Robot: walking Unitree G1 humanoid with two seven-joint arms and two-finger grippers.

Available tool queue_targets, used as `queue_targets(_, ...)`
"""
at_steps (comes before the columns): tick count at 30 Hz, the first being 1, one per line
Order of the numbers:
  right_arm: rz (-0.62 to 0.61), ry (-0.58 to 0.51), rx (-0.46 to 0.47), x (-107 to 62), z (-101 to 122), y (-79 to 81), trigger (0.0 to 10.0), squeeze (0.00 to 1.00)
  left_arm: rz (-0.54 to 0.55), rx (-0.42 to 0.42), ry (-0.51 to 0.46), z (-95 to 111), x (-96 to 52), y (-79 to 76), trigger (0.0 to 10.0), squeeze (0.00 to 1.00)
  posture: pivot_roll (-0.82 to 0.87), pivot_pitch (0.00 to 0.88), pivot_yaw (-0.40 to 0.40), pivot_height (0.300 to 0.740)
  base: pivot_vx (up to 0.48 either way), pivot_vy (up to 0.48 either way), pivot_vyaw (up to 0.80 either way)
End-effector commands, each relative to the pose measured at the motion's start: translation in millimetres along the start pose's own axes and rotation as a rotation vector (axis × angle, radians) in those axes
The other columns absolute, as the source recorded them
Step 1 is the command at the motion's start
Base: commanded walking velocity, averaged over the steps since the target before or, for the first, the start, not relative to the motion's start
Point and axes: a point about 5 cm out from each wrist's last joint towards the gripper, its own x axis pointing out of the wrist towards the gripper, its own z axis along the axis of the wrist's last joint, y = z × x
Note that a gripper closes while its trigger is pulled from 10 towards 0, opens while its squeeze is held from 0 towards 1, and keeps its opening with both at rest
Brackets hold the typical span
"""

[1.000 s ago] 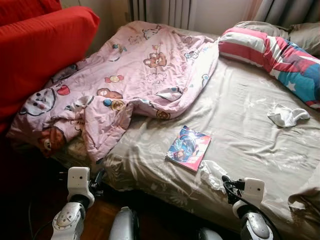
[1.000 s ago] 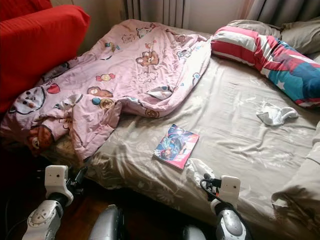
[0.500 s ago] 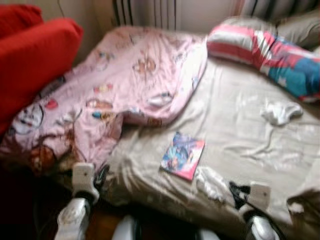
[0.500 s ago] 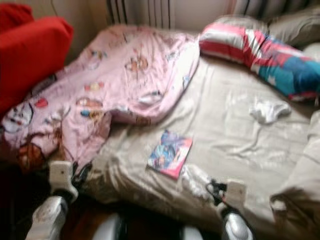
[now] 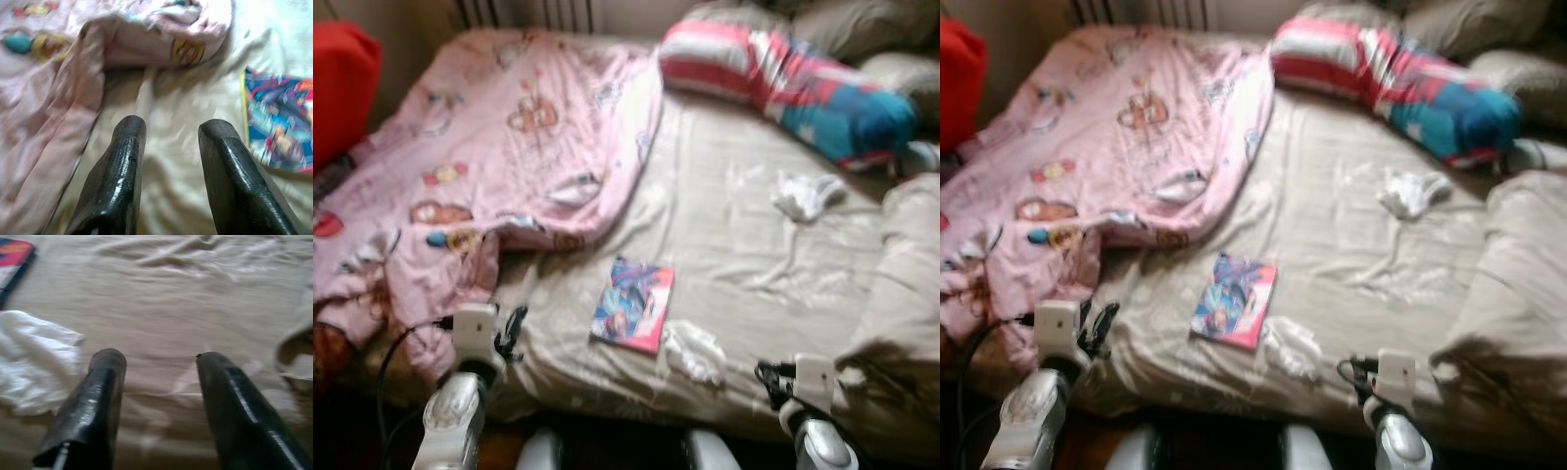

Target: Clean up the room

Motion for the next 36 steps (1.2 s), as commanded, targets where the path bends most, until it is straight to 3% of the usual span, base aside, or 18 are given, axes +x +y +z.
queue_targets(1, 0.041, 0.032, -0.022, 3.9, 1.1, 7.3, 10.0, 1.00, 0.014, -0.007, 0.003, 1.8, -3.1, 5.9, 10.0, 0.00, 0.03, 0.223, 0.008, 0.636, 0.000, 0.000, 0.00)
queue_targets(15, 0.080, 0.032, -0.005, 20.6, 25.5, 21.0, 10.0, 1.00, 0.040, -0.025, -0.062, 30.5, 2.5, 15.6, 10.0, 0.00, 0.08, 0.317, 0.034, 0.636, 0.000, 0.000, 0.00)
queue_targets(16, 0.070, 0.036, 0.003, 21.3, 26.3, 21.0, 10.0, 0.88, 0.040, -0.029, -0.071, 35.7, 0.7, 16.0, 10.0, 0.00, 0.10, 0.328, 0.039, 0.636, 0.000, 0.000, 0.00)
queue_targets(18, 0.069, 0.037, 0.004, 21.5, 26.4, 21.2, 10.0, 0.88, 0.040, -0.030, -0.074, 37.4, -0.4, 16.3, 10.0, 0.00, 0.10, 0.328, 0.039, 0.636, 0.000, 0.000, 0.00)
queue_targets(19, 0.070, 0.037, 0.004, 21.5, 26.4, 21.9, 10.0, 0.20, 0.039, -0.029, -0.078, 39.5, -2.1, 17.0, 10.0, 0.00, 0.11, 0.338, 0.046, 0.636, 0.000, 0.000, 0.00)
queue_targets(20, 0.067, 0.037, 0.001, 22.1, 27.1, 23.1, 10.0, 0.00, 0.036, -0.023, -0.088, 44.0, -5.0, 18.3, 10.0, 0.00, 0.12, 0.351, 0.056, 0.636, 0.000, 0.000, 0.00)
queue_targets(30, 0.017, 0.007, -0.006, 27.6, 39.1, 29.9, 10.0, 0.00, 0.023, 0.011, -0.103, 61.0, -23.7, 24.6, 10.0, 0.00, 0.16, 0.392, 0.106, 0.636, 0.000, 0.000, 0.00)
queue_targets(36, -0.034, -0.018, 0.014, 32.0, 51.1, 25.8, 10.0, 0.00, 0.006, 0.024, -0.080, 67.8, -35.7, 23.8, 10.0, 0.00, 0.19, 0.424, 0.118, 0.636, 0.000, 0.000, 0.00)
